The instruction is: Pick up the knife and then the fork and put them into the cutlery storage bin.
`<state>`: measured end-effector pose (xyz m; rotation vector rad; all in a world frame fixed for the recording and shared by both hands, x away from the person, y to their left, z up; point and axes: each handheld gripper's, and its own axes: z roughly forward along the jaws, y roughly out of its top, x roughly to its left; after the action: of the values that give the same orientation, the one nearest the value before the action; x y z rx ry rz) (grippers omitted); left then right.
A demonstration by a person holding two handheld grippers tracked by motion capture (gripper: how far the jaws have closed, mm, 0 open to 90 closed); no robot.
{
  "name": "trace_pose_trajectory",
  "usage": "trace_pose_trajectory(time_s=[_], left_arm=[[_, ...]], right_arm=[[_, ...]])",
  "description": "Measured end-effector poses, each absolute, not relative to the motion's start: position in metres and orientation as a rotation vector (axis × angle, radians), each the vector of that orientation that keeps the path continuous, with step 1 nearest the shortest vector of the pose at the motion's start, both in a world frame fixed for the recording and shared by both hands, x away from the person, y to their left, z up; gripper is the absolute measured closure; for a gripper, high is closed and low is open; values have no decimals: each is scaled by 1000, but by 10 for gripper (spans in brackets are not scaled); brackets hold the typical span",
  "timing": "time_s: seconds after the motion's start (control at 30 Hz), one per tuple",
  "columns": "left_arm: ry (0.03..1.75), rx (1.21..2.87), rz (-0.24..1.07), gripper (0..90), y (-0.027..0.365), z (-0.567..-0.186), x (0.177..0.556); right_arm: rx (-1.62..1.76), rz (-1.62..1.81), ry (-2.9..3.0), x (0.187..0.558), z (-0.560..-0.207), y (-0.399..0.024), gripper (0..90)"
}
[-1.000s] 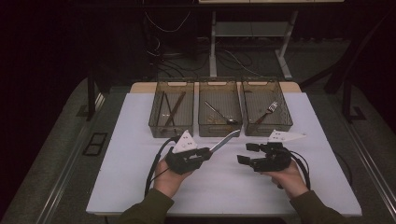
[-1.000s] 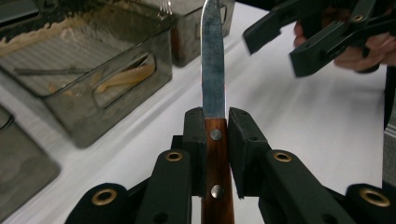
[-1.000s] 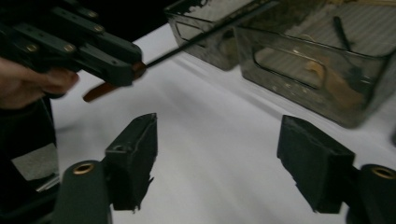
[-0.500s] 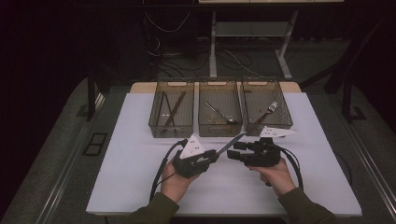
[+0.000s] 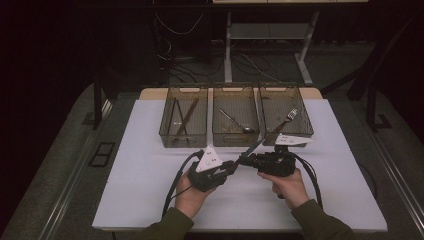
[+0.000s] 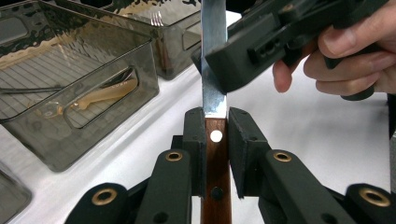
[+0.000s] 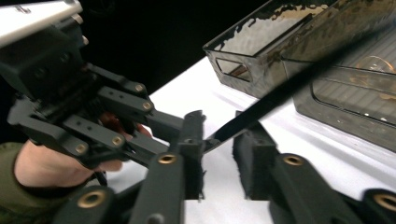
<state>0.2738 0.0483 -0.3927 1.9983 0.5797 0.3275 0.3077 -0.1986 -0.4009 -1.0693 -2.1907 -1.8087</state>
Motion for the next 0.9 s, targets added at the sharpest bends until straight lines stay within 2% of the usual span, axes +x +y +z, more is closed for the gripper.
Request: trace_pose_trajectory(time_s=[0.17,0.23,0.37,0.57,0.9], left_arm=[[587,1981,317,767,47,-396,276],[589,1977,288,750,49,-398,278],[587,1987,257,632,57,-400,282],[586,1985,236,468,82,-401,282],[626,1983,225,301,132,-412,280]], right_arm=[[-1035,-1830,-2164,308,-397,-194,890],[-1016,-1832,-2185,307,-395,-193,896],[-1038,-1822,-2264,309,-390,-199,896],[-1143,-1765,-2447,316,-370,-231,897],[-1350,-1736,-2570,339,-328,-287,898]])
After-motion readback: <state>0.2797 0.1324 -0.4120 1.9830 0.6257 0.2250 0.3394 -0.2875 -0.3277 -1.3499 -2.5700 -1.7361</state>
